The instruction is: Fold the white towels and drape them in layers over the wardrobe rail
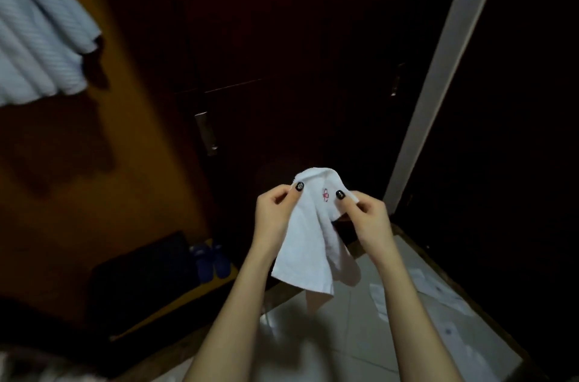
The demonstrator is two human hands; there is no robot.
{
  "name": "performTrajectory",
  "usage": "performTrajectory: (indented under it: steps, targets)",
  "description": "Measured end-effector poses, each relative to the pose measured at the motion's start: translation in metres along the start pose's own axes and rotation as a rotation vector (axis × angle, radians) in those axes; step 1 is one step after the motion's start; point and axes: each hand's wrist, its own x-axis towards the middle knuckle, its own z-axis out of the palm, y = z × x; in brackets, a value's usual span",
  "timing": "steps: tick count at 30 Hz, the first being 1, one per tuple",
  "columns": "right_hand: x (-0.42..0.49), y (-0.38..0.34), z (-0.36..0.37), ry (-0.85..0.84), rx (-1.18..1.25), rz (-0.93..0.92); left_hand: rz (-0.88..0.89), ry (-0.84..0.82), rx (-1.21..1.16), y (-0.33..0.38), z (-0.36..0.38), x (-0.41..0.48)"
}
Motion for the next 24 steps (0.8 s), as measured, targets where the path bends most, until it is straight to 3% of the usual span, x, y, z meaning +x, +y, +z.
performTrajectory:
  steps: [6, 11, 14, 18, 24]
  targets:
    - [-0.024, 0.000, 0.026, -0.159, -0.060, -0.101, -0.076, 0.252, 0.002, -0.007, -0.056, -0.034]
    - [-0.045, 0.000, 0.047, -0.356, -0.088, -0.189, -0.221, 0.266, -0.261, -0.004, -0.090, -0.056]
    - [-0.046, -0.012, 0.061, -0.487, -0.169, -0.148, -0.269, 0.241, -0.422, 0.000, -0.112, -0.066]
    - [-0.047, -0.033, 0.088, -0.582, -0.249, -0.084, -0.238, 0.260, -0.510, 0.006, -0.135, -0.073]
    - [-0.056, -0.051, 0.146, -0.559, -0.398, -0.056, -0.086, 0.479, -0.414, 0.013, -0.157, -0.064]
